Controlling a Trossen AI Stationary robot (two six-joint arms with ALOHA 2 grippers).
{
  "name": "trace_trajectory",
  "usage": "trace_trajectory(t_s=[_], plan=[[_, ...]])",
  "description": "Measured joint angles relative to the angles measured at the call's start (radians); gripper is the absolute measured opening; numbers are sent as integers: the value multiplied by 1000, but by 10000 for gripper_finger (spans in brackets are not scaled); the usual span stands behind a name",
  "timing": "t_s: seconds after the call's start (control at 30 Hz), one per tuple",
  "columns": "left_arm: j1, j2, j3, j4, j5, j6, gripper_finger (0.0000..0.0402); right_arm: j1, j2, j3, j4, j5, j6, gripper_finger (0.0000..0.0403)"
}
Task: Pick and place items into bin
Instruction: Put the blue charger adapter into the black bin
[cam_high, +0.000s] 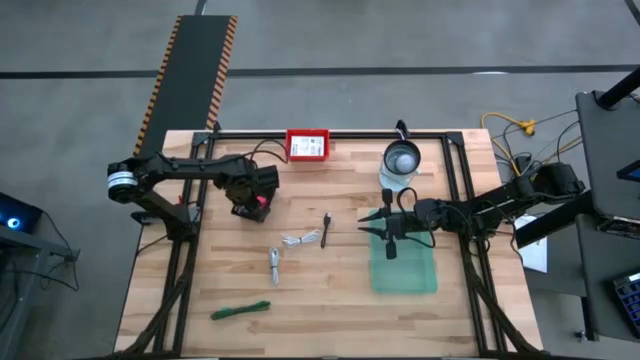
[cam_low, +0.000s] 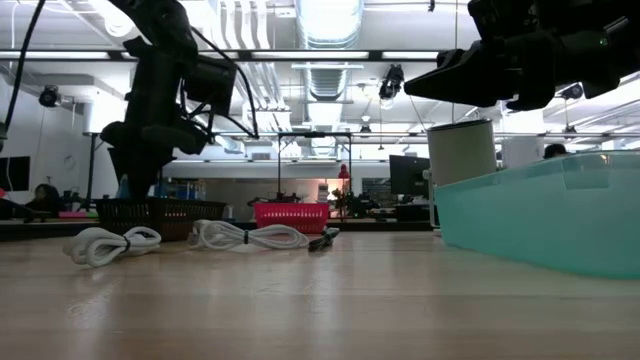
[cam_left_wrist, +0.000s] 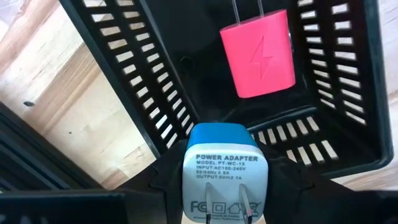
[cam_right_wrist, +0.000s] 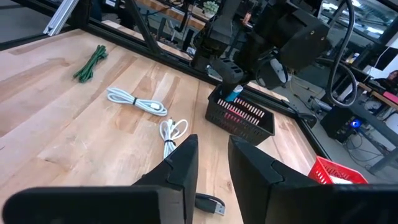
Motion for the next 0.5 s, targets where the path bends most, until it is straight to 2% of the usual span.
trace_trajectory(t_s=[0.33, 0.5], plan=[[0, 0, 2, 0, -1, 8, 144, 0, 0, 0, 0, 0, -1, 68], [0, 0, 2, 0, -1, 9, 162, 0, 0, 0, 0, 0, 0, 72]])
